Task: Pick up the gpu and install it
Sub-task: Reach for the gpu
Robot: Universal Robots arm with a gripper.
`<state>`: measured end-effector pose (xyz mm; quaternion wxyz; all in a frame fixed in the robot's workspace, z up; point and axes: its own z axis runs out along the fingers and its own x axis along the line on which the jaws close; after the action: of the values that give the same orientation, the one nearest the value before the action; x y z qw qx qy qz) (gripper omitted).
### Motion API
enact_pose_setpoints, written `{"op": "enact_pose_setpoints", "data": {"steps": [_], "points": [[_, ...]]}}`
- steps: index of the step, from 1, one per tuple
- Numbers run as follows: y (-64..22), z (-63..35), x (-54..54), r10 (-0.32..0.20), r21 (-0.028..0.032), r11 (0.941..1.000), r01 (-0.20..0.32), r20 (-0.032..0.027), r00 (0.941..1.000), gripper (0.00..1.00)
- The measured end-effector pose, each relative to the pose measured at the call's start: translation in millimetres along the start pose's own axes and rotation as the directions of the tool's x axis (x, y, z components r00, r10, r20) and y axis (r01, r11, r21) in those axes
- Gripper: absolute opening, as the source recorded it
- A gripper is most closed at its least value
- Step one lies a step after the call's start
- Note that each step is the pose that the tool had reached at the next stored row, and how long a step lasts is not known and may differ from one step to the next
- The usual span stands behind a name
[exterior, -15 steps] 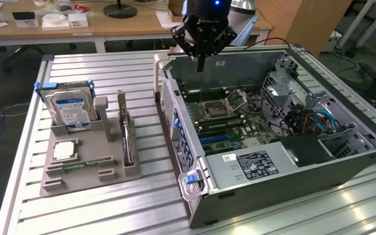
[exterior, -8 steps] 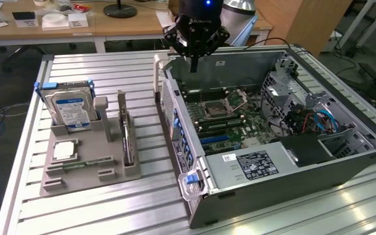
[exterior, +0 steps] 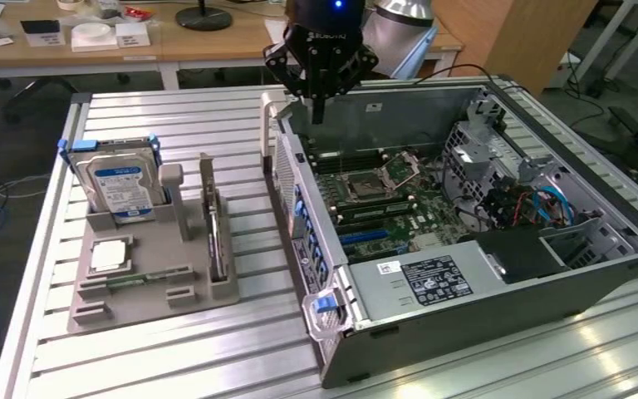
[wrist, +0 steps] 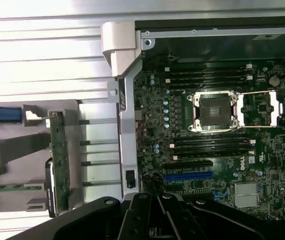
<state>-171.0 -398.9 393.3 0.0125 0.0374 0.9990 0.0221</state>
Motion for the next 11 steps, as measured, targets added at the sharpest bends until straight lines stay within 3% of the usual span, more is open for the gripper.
{"op": "enact_pose_setpoints", "data": {"steps": [11], "points": [[-1.3,-0.5,17.8,0.000,0.0000,1.0000,0.000,0.0000,1.0000,0.11]]}}
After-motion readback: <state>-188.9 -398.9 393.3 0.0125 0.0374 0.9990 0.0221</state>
